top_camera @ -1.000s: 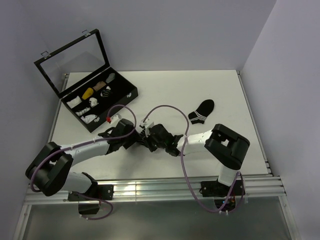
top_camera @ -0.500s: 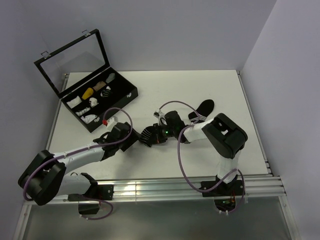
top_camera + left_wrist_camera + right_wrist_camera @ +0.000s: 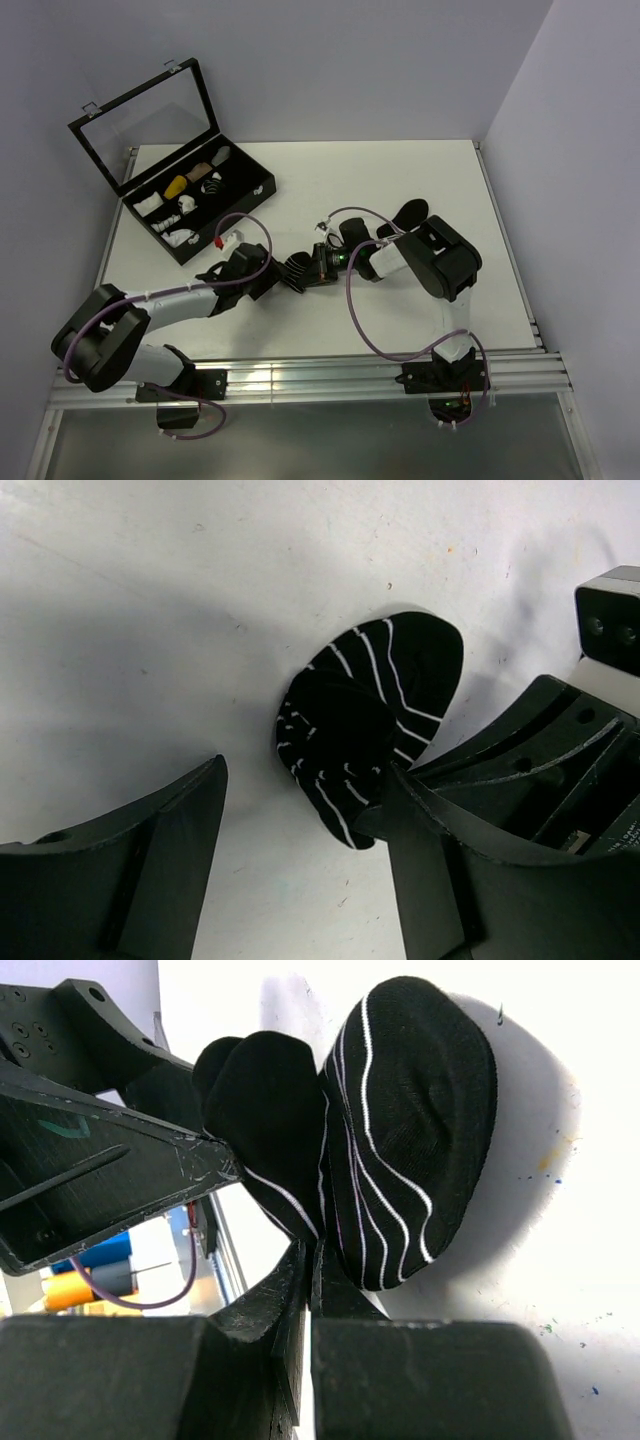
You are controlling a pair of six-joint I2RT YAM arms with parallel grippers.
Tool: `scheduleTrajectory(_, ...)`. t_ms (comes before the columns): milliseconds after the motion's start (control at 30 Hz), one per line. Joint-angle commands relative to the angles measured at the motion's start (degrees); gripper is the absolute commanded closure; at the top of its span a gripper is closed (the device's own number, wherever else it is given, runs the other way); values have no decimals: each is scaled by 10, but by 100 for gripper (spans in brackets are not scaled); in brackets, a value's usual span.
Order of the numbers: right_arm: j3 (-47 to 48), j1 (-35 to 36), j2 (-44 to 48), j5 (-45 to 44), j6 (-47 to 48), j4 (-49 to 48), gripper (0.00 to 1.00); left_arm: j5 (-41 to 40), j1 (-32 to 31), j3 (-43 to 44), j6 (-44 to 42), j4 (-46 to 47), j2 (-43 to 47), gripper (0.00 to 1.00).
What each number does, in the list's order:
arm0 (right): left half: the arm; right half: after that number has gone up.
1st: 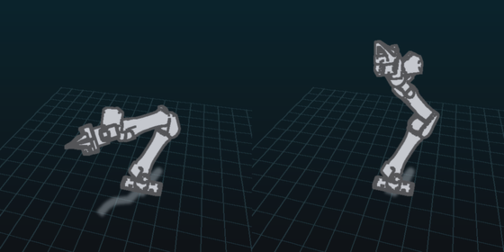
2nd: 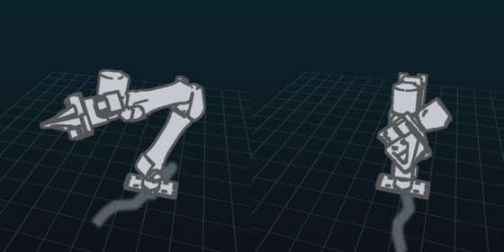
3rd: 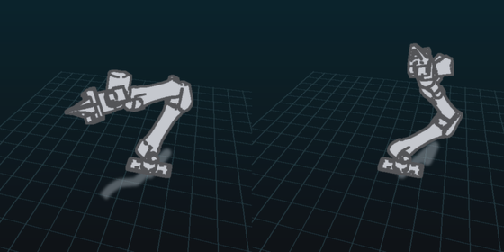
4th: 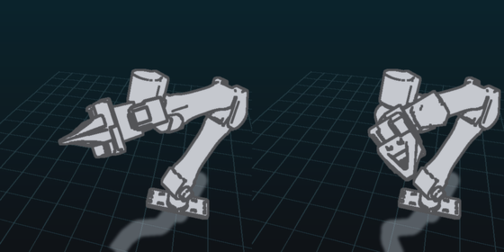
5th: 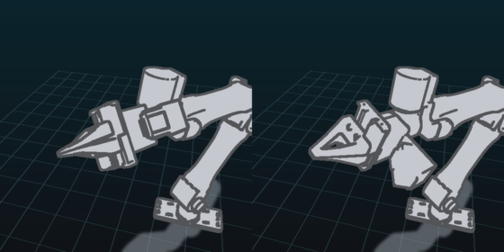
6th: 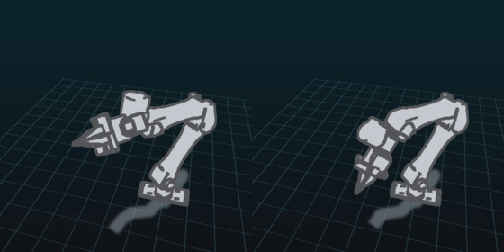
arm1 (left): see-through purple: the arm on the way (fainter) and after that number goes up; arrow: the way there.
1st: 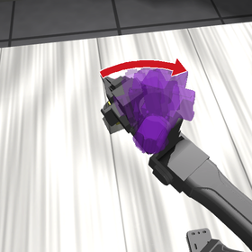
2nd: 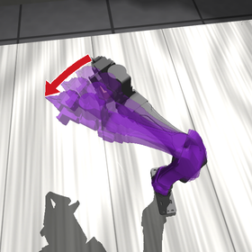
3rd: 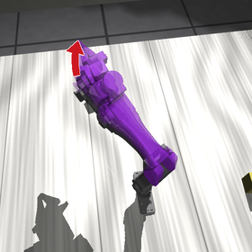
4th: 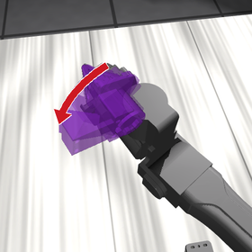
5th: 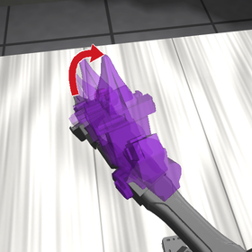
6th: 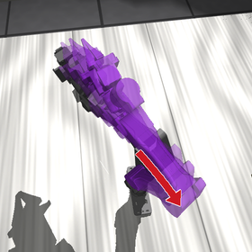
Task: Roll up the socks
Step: Roll the sock at the center of the board.
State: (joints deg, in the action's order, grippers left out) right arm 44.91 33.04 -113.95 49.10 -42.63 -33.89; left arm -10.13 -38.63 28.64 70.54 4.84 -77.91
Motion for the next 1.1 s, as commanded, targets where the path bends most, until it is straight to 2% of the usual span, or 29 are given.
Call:
scheduleTrajectory(0, 5, -10, -24, -15, 2, 48, 100, 7, -2, 16, -15, 19, -15, 32)
scheduleTrajectory(433, 33, -32, -60, -9, -3, 95, 100, 2, -3, 27, -20, 21, -48, 34)
scheduleTrajectory(700, 43, -37, -59, -25, 12, 124, 100, 4, -3, 36, -21, 19, -80, 41)
scheduleTrajectory(900, 52, -37, -30, -56, 50, 171, 98, -1, -3, 43, -18, 3, -101, 60)
scheduleTrajectory(933, 53, -35, -26, -58, 54, 173, 96, -1, -3, 45, -18, 0, -105, 67)
scheduleTrajectory(1000, 49, -34, -6, -65, 66, 177, 90, -1, -3, 52, -18, -9, -113, 73)
scheduleTrajectory(1033, 47, -33, 4, -80, 73, 179, 84, 0, -2, 55, -18, -11, -115, 81)
scheduleTrajectory(1067, 43, -32, 17, -92, 89, 181, 80, 0, -3, 57, -19, -14, -116, 85)
